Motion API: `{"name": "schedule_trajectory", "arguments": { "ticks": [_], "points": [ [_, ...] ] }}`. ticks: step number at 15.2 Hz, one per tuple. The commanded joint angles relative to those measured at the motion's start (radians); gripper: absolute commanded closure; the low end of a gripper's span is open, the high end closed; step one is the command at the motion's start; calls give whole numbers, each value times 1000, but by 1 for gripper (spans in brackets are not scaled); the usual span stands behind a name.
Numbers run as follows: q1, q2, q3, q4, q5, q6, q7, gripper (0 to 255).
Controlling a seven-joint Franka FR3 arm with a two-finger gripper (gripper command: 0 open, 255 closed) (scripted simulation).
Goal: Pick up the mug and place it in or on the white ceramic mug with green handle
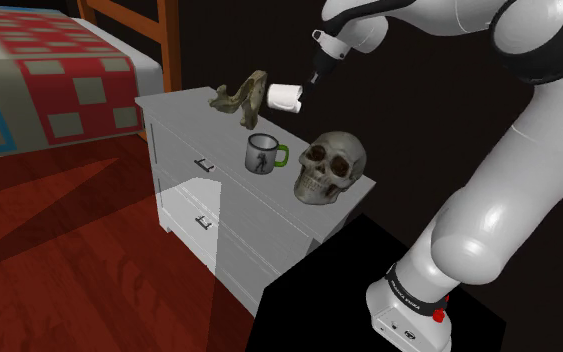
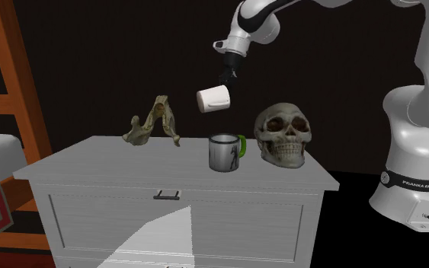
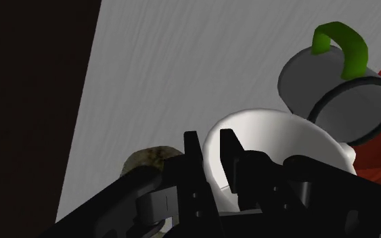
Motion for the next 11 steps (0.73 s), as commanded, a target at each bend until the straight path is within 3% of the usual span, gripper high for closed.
{"name": "schedule_trajectory", "arguments": {
  "ticks": [1,11],
  "points": [
    [19,-66,16,-75,-35,25,45,255],
    [67,-367,173,-402,-164,111,313,255]
  ]
}}
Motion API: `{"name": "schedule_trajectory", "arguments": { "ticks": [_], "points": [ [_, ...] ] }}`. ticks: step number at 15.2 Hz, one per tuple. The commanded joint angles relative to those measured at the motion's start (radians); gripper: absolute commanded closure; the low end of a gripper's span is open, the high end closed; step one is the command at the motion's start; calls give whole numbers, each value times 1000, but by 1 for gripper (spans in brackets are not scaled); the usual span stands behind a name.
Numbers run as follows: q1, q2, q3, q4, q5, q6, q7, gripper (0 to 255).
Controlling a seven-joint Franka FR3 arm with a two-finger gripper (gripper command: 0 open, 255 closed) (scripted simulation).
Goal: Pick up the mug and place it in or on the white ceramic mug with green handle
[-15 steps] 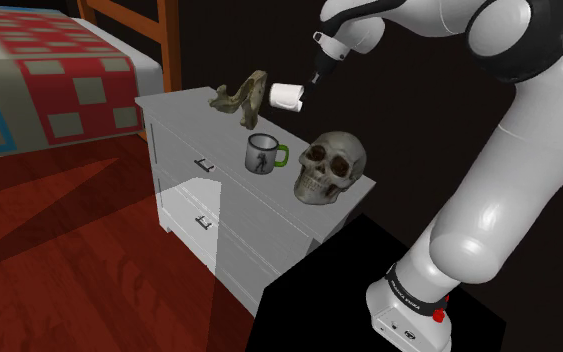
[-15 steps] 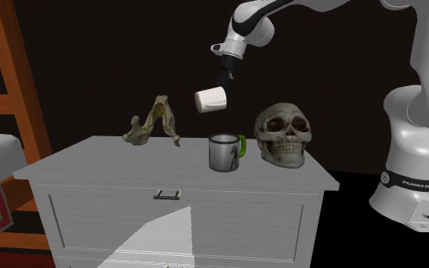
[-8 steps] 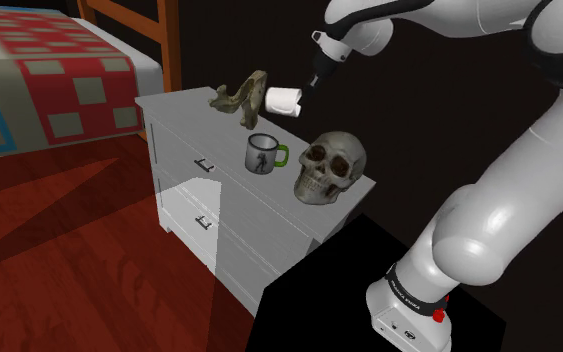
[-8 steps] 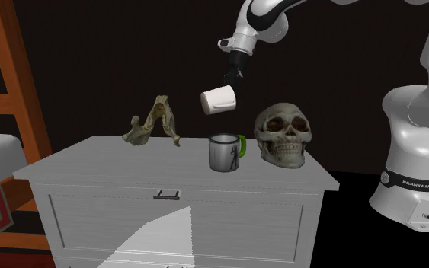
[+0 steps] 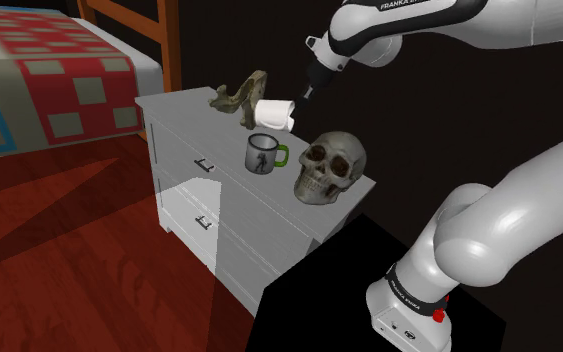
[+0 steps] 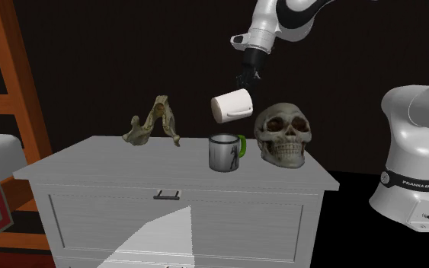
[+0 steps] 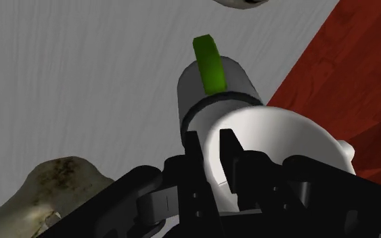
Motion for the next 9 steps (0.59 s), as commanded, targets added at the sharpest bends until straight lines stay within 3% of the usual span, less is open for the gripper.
{"name": "schedule_trajectory", "arguments": {
  "ticks": [1,9],
  "points": [
    [3,-27,18,-38,-7,16,27,255],
    [11,15,7,-111,18,127,-6,255]
  ]
}}
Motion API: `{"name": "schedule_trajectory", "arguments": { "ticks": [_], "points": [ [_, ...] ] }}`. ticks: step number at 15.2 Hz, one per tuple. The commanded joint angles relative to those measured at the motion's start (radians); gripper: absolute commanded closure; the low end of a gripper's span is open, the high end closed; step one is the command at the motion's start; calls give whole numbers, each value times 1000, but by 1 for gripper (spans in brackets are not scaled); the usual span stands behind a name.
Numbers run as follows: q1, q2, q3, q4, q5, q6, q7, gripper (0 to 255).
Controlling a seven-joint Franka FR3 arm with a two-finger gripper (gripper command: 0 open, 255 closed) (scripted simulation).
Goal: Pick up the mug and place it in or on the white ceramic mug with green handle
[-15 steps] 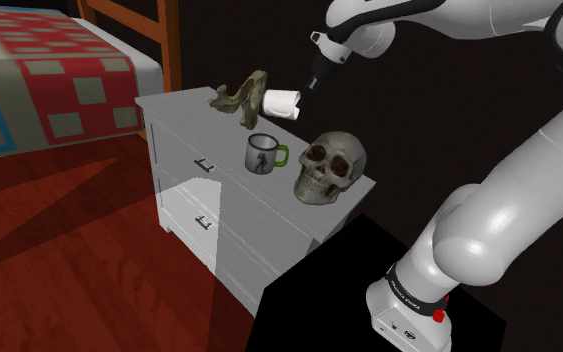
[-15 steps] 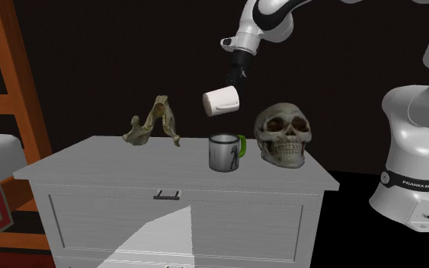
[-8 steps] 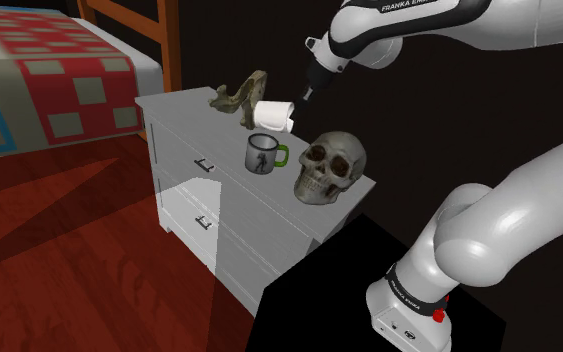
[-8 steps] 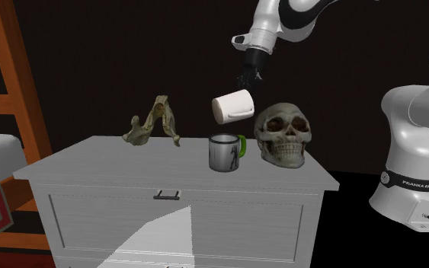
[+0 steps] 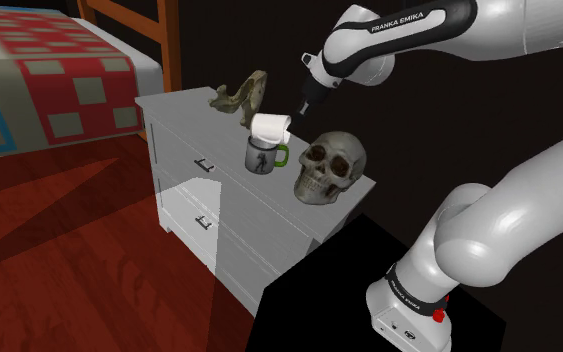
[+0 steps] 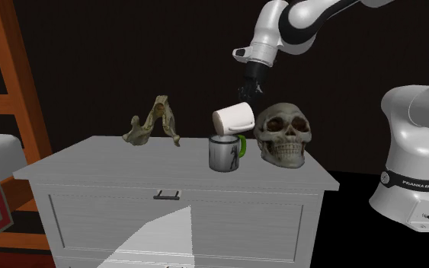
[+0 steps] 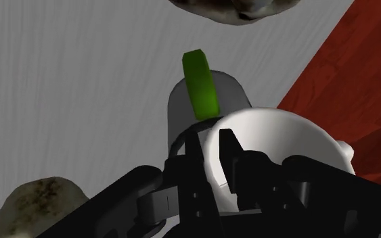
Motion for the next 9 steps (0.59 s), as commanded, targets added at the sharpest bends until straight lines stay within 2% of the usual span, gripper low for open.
{"name": "schedule_trajectory", "arguments": {
  "ticks": [1,4,9],
  "points": [
    [3,13,-3,-20,8,32,-10,255],
    [8,32,-8,-41,21,72,-24,255],
    [8,32,-9,-41,21,72,-24,255]
  ]
}}
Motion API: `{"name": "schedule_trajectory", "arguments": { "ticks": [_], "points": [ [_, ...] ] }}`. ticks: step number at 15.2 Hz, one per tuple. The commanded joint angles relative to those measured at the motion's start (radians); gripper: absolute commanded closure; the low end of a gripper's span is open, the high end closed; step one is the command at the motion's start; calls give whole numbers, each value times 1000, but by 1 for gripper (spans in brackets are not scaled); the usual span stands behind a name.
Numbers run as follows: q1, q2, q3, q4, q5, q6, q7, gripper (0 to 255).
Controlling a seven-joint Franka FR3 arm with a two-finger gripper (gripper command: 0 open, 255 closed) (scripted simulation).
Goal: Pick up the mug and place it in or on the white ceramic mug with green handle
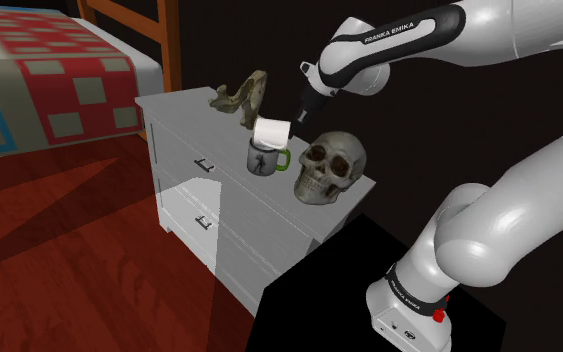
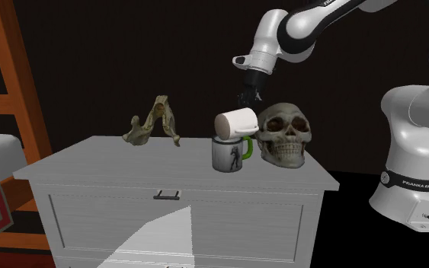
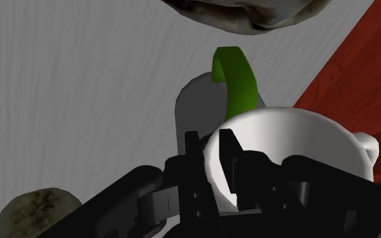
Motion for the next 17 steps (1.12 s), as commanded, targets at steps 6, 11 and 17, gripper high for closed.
{"name": "schedule_trajectory", "arguments": {
  "ticks": [6,11,17],
  "points": [
    [3,8,1,-2,2,3,-1,0],
    [-12,-47,5,17,-26,-70,18,0],
    [-23,-88,8,40,-45,-133,30,0]
  ]
}}
